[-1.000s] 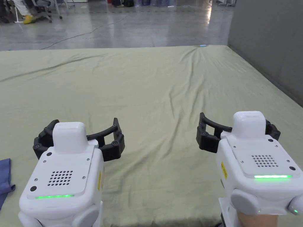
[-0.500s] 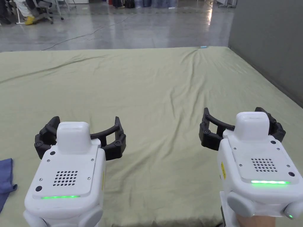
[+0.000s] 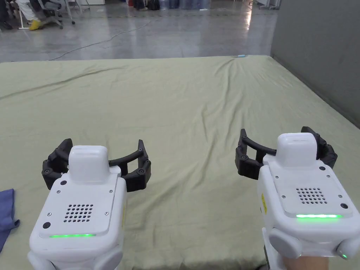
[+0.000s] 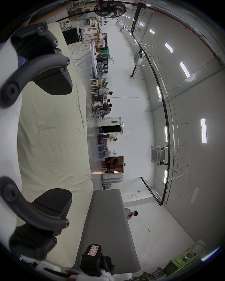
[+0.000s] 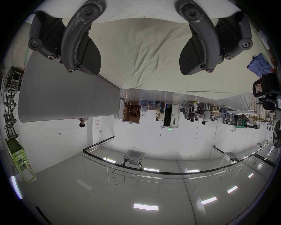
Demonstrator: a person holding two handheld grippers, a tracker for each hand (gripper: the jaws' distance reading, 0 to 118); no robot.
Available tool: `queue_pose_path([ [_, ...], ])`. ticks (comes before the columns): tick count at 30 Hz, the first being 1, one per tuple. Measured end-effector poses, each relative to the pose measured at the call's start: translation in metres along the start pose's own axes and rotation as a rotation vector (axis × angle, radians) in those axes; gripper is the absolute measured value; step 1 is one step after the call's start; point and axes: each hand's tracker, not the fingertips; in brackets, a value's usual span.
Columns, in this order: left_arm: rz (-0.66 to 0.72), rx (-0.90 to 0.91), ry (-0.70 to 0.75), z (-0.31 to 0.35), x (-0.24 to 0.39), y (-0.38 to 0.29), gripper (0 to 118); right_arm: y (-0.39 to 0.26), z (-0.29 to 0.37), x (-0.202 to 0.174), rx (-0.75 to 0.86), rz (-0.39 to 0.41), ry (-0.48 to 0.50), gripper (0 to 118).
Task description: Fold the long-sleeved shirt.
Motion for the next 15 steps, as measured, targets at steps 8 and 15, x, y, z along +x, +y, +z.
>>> queue_pose_path([
  [8, 0.001, -0.01, -0.004, 0.0019, 0.0029, 0.002, 117, 0.0037, 0.0045, 0.0022, 0.004, -0.006, 0.012, 105],
  [15, 0.009, -0.005, -0.001, 0.0059, 0.0037, 0.0062, 117, 0.005, 0.0069, 0.0005, 0.002, 0.0, 0.031, 105],
])
